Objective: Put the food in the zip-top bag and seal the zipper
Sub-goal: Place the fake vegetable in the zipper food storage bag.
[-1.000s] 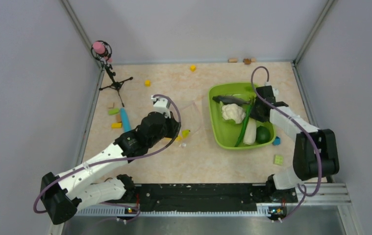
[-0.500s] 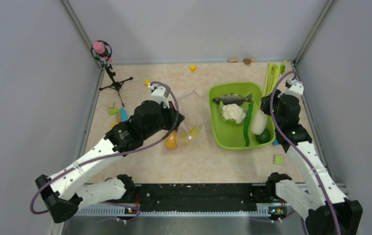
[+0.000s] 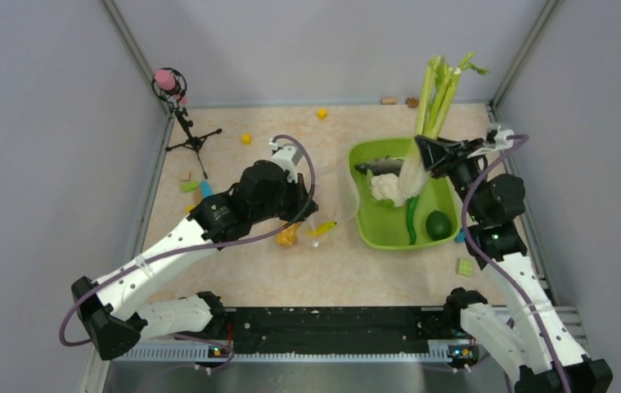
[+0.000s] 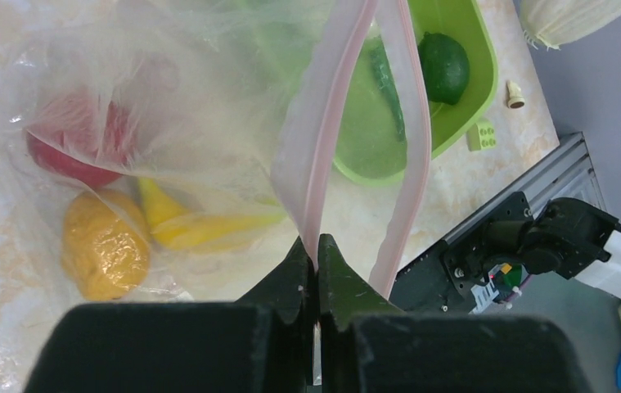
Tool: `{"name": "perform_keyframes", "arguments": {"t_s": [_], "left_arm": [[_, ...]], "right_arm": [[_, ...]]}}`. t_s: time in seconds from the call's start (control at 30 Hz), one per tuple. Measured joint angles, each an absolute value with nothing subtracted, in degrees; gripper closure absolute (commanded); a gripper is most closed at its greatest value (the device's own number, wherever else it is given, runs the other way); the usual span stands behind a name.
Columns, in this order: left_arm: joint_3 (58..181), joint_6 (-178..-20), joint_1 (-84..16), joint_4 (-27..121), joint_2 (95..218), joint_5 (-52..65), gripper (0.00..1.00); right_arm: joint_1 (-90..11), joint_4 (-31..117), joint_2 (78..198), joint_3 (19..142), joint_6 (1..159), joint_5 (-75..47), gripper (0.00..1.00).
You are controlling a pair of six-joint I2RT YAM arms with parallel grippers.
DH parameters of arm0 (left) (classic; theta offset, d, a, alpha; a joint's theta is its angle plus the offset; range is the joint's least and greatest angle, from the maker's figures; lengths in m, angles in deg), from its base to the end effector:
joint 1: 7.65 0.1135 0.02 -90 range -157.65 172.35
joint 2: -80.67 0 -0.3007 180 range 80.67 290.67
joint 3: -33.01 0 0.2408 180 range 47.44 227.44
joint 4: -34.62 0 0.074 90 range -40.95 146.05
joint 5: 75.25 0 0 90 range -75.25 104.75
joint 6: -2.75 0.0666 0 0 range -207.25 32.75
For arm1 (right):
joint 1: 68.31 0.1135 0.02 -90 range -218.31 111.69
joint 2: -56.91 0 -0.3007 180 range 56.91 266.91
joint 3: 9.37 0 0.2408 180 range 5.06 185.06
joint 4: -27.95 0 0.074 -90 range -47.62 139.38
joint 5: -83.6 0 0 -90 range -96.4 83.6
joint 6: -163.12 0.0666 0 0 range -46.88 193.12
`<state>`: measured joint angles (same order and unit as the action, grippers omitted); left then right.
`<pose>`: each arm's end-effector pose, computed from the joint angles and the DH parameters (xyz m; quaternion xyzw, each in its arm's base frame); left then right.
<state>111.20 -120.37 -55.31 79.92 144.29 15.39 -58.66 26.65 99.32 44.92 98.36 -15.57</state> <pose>0.1624 -0.1771 0.3716 0.1073 0.8625 -0.3167 0.3798 0.1655 0.0389 0.3977 0.0219 0.6221 0.2815 0.7303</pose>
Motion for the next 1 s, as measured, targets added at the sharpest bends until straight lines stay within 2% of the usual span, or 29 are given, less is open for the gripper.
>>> {"name": "perform_keyframes", "arguments": {"t_s": [0.07,0.3,0.73,0.93,1.0], "left_arm": [[111.68,-120.39,-55.31,80.25,144.62,14.52,1.00],[113.37,-121.55,-55.31,80.64,144.70,14.08,1.00],[113.78,-124.26,-55.31,80.77,144.40,10.89,1.00],[113.78,-125.12,-55.31,80.77,143.11,10.78,1.00],[113.78,-125.29,-55.31,80.73,142.85,10.91,1.00]], "right_arm": [[-55.80,23.26,100.99,45.68,99.64,-17.56,0.98],[-30.99,9.73,110.01,48.30,94.51,-18.28,0.98],[-25.79,-18.53,120.02,43.08,86.73,-27.24,0.92],[-25.02,-26.51,123.35,36.81,83.54,-31.77,0.78],[-24.74,-27.10,124.53,36.55,82.09,-33.38,0.61]]}}
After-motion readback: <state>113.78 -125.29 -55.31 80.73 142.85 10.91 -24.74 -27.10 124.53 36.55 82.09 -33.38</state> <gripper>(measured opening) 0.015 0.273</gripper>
